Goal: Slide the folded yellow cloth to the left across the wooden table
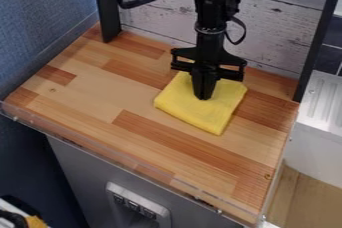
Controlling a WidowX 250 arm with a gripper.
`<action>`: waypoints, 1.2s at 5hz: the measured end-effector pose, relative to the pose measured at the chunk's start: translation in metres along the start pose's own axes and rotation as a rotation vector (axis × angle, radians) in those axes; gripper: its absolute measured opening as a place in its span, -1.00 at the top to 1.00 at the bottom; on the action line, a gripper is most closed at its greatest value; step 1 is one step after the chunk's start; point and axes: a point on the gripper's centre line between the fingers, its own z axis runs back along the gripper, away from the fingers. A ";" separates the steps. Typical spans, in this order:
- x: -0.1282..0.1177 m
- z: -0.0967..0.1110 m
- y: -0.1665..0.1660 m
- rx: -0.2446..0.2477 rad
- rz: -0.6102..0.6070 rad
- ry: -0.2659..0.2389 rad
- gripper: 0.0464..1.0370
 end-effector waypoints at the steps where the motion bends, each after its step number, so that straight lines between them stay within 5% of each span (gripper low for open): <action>1: 0.001 -0.002 0.006 -0.005 0.010 -0.007 0.97; 6: -0.024 -0.004 0.122 -0.026 -0.105 0.016 0.97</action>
